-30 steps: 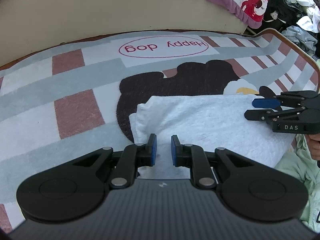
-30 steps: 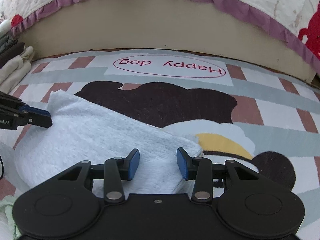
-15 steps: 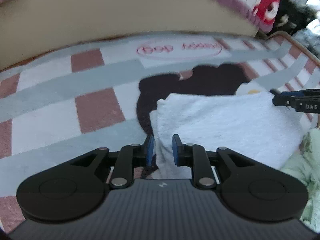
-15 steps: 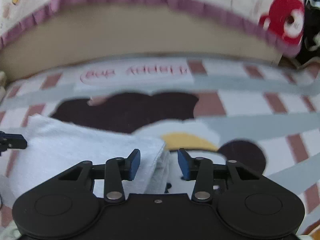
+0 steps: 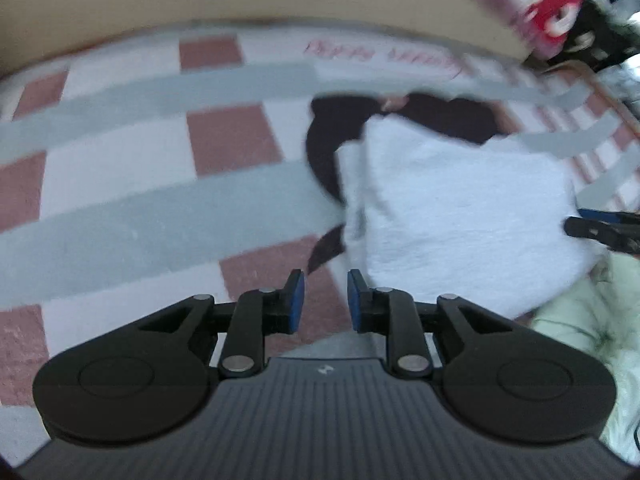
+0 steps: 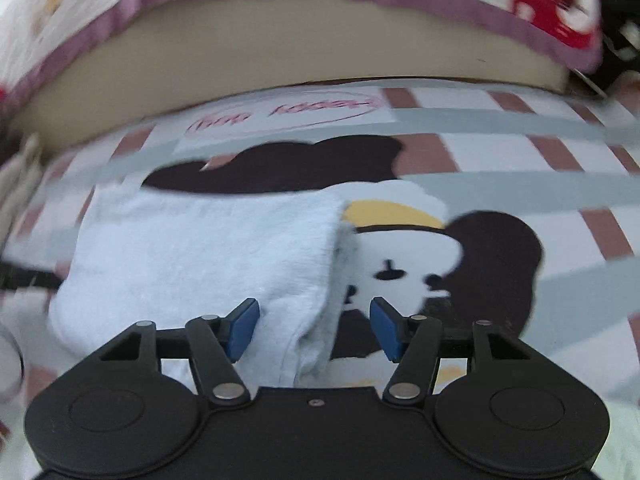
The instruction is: Fold clothes
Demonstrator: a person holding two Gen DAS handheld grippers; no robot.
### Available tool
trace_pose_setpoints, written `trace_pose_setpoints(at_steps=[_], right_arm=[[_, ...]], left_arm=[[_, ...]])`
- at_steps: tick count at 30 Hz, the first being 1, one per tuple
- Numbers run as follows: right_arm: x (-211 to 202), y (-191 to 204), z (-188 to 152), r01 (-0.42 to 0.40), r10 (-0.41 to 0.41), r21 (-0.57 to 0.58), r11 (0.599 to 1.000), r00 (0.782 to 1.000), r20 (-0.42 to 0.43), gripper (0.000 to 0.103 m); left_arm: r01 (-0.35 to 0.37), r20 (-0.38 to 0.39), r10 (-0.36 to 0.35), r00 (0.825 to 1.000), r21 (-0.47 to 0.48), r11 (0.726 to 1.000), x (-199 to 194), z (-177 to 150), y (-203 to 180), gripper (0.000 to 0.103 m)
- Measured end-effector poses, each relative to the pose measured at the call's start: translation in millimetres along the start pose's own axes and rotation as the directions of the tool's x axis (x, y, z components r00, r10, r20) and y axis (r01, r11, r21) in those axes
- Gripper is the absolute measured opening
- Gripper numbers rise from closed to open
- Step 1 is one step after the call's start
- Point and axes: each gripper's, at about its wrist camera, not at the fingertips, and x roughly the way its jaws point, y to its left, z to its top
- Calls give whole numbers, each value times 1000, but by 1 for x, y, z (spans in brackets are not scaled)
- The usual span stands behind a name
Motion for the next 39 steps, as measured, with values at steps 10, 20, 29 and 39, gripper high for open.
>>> trace_pose_setpoints(at_steps=[10, 20, 29, 39], right_arm=[[-22, 7, -22, -213, 314, 519, 828, 942, -115, 66], [6, -18, -52, -157, 295, 641, 751, 949, -114, 60], [-2, -28, -55, -258, 414, 759, 597, 910, -17, 65], [14, -44, -79, -348, 381, 760, 549, 913, 144, 66]], left_arm=[[74, 15, -82, 997, 293, 953, 3, -28, -70, 68], [70, -17, -69, 997, 72, 995, 1, -24, -27, 59], [165, 13, -165, 986, -186, 969, -12, -10, 20, 57], [154, 69, -145, 987, -136, 979, 33, 33, 27, 63]])
